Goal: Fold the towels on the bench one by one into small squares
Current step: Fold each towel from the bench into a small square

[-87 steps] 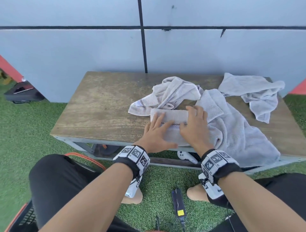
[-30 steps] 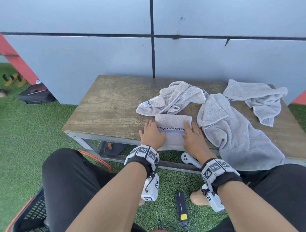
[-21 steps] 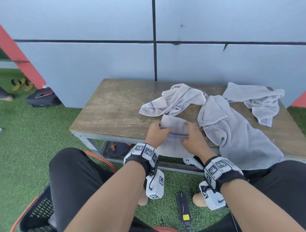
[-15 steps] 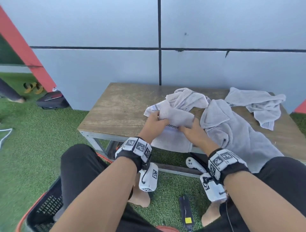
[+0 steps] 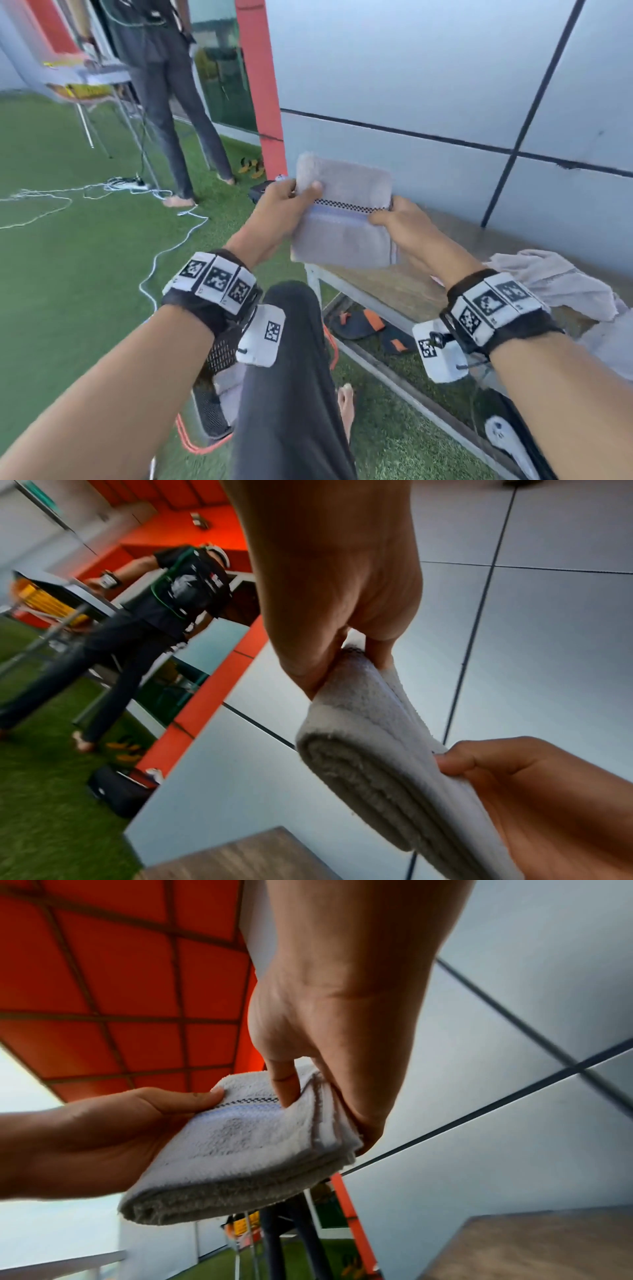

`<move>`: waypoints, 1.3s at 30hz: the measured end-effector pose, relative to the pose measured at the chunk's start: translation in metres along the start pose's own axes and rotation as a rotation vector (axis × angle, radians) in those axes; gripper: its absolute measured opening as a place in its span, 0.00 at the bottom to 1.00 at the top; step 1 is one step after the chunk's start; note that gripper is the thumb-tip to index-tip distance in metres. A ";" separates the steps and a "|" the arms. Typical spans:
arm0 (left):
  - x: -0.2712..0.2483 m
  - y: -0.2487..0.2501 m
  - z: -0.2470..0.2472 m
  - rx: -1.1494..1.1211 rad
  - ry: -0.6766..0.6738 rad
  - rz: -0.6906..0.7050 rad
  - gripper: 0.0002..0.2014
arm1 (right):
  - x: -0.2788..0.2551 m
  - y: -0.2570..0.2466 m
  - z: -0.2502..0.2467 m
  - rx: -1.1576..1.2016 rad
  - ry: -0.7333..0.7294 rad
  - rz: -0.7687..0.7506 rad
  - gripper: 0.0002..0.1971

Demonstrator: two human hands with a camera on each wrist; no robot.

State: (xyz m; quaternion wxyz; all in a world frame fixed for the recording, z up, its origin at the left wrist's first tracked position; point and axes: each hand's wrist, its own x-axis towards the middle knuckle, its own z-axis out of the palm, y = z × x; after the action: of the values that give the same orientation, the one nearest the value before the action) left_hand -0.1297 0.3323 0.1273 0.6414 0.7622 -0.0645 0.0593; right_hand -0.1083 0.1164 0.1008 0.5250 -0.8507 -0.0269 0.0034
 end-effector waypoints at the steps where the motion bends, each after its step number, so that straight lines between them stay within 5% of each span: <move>1: 0.002 -0.003 -0.016 0.002 0.035 0.002 0.30 | 0.006 -0.012 0.011 -0.036 -0.029 -0.002 0.22; 4: 0.008 -0.020 -0.052 -0.014 0.112 -0.008 0.25 | 0.023 -0.036 0.042 -0.028 -0.134 0.012 0.03; 7: 0.018 -0.050 -0.079 -0.056 0.152 -0.045 0.15 | 0.042 -0.044 0.067 -0.049 -0.224 -0.074 0.06; 10: 0.028 -0.093 -0.097 -0.057 0.150 -0.134 0.10 | 0.079 -0.026 0.101 -0.112 -0.292 -0.063 0.18; 20: 0.017 -0.321 -0.106 0.048 0.147 -0.632 0.15 | 0.125 0.134 0.231 -0.352 -0.600 -0.036 0.08; 25: -0.010 -0.420 -0.085 0.066 0.256 -0.923 0.19 | 0.124 0.201 0.295 -0.655 -0.742 -0.074 0.13; 27: -0.013 -0.444 -0.077 0.136 0.233 -0.960 0.18 | 0.125 0.219 0.315 -0.712 -0.779 -0.133 0.14; 29: -0.013 -0.461 -0.071 0.237 0.200 -0.951 0.20 | 0.122 0.233 0.329 -0.769 -0.820 -0.188 0.31; 31: -0.012 -0.473 -0.067 0.298 0.170 -0.946 0.20 | 0.119 0.243 0.339 -0.810 -0.812 -0.237 0.37; 36: -0.008 -0.500 -0.060 0.311 0.102 -0.975 0.02 | 0.118 0.256 0.358 -0.955 -0.801 -0.271 0.32; 39: -0.006 -0.512 -0.059 0.229 0.124 -1.001 0.09 | 0.121 0.257 0.364 -0.973 -0.886 -0.171 0.23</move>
State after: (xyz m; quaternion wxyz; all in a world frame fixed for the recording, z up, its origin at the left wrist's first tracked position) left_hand -0.0468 0.4766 -0.3603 0.5064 0.7601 0.3529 -0.2032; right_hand 0.0106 0.3323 -0.2899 0.0186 -0.9038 -0.3061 0.2985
